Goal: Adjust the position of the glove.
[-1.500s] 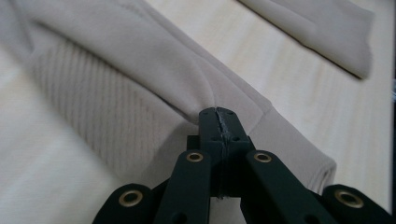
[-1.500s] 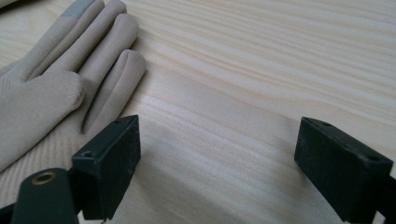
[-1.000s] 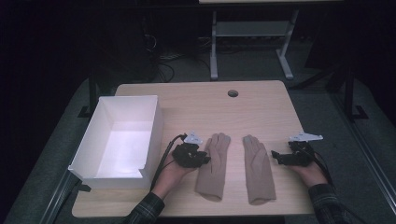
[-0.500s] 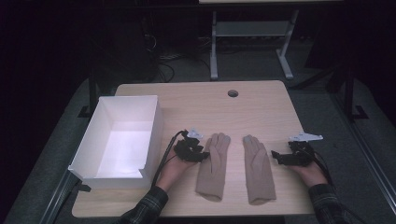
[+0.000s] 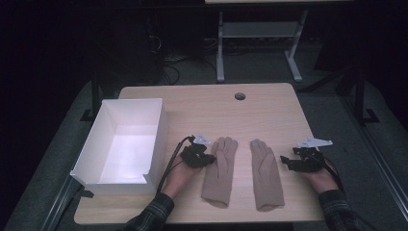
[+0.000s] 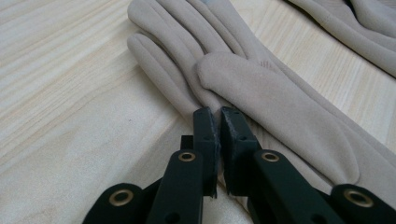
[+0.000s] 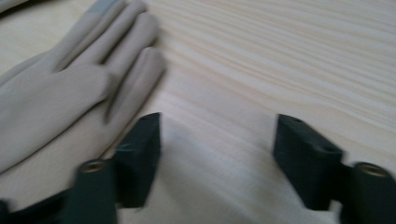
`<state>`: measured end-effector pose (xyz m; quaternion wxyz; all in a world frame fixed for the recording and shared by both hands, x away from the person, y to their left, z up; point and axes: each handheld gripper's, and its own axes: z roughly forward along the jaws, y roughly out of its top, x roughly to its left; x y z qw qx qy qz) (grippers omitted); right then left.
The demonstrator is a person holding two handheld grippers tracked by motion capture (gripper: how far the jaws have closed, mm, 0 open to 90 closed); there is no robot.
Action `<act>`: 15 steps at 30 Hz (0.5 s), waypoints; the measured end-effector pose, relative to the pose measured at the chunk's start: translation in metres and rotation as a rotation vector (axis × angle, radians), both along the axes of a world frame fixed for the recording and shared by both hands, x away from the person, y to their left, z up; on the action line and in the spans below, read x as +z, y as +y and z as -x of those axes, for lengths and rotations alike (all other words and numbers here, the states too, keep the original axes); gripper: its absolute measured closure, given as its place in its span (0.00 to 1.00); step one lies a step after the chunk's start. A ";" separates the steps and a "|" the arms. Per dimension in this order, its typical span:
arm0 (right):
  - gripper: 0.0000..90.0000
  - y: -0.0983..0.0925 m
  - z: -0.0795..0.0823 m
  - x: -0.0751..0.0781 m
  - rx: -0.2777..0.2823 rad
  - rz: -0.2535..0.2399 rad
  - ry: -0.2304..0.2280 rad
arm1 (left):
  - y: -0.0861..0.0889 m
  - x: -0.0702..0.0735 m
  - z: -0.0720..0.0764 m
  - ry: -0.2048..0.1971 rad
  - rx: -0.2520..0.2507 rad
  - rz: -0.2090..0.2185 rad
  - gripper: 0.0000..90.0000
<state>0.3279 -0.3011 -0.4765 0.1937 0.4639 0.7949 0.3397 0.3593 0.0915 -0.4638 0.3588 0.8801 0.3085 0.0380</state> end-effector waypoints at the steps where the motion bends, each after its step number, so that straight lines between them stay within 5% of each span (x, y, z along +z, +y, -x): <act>1: 0.51 0.001 0.002 0.002 0.020 -0.006 0.001 | 0.000 -0.001 0.000 0.004 0.012 0.020 0.95; 7: 1.00 0.008 0.017 0.014 0.135 -0.034 0.051 | 0.002 -0.001 -0.002 0.015 0.006 0.025 0.95; 15: 1.00 0.026 0.022 0.011 0.246 -0.038 0.103 | 0.002 -0.001 -0.001 0.011 0.002 0.017 0.95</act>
